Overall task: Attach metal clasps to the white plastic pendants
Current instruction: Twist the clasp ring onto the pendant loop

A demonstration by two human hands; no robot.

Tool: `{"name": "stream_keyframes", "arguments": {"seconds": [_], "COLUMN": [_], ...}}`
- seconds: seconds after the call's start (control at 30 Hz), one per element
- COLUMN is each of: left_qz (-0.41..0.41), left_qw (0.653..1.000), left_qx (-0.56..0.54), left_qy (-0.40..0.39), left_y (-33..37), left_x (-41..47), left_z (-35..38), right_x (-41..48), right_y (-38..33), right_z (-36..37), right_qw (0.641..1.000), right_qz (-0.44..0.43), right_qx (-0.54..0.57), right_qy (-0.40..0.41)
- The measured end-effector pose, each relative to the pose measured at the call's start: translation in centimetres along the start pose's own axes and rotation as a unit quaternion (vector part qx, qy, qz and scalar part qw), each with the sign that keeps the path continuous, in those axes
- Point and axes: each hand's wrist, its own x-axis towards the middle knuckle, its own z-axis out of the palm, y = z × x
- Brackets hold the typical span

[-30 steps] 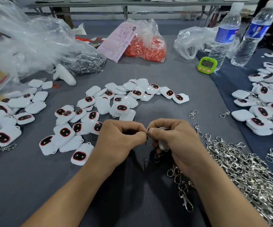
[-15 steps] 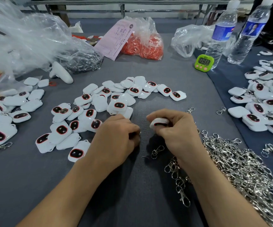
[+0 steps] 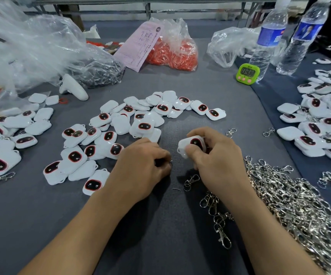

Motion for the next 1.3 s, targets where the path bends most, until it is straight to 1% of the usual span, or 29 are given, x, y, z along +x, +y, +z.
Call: {"name": "stream_keyframes", "arguments": {"seconds": [0.13,0.33,0.47,0.57,0.67,0.77,0.9,1.0,1.1,1.17,1.23,1.3], "left_qz": [0.044,0.051,0.034,0.008,-0.039,-0.051,-0.057,-0.053,-0.018,-0.003,0.017,0.044], "left_qw": [0.999,0.999,0.999,1.000,0.997,0.995,0.993,0.995,0.999,0.999,0.997,0.992], "left_qx": [0.002,0.005,0.006,-0.013,-0.063,-0.074,-0.059,-0.042,-0.022,-0.012,0.050,0.113], "left_qy": [-0.002,-0.007,0.005,-0.016,-0.021,-0.031,-0.086,-0.070,-0.029,-0.030,-0.048,-0.043], "left_y": [0.1,0.1,0.2,0.2,0.0,-0.6,-0.9,-0.4,0.3,0.7,1.0,1.2], "left_x": [-0.1,-0.1,-0.2,-0.3,-0.3,-0.7,-0.7,-0.5,-0.6,-0.7,-0.5,-0.2], "left_z": [-0.1,-0.2,-0.1,-0.1,-0.5,-1.4,-2.4,-2.1,-1.6,-1.5,-1.6,-1.5], "right_x": [-0.1,-0.3,-0.2,-0.3,-0.3,-0.2,-0.1,-0.1,0.0,0.1,0.2,0.2], "right_y": [0.2,0.1,0.0,0.0,0.1,0.3,0.3,0.3,0.4,0.5,0.6,0.7], "right_z": [0.6,0.7,0.7,1.0,1.0,0.9,0.8,0.8,0.7,0.6,0.5,0.6], "right_qw": [0.999,0.998,0.995,0.995,0.997,0.998,0.998,0.998,0.999,1.000,1.000,1.000], "right_qz": [0.014,-0.020,-0.024,-0.030,-0.025,-0.013,-0.006,-0.001,0.006,0.013,0.018,0.021], "right_qx": [0.021,-0.036,-0.058,-0.061,-0.050,-0.034,-0.028,-0.020,-0.005,-0.002,-0.004,-0.002], "right_qy": [-0.034,-0.056,-0.077,-0.068,-0.054,-0.055,-0.056,-0.056,-0.043,-0.027,-0.016,-0.015]}}
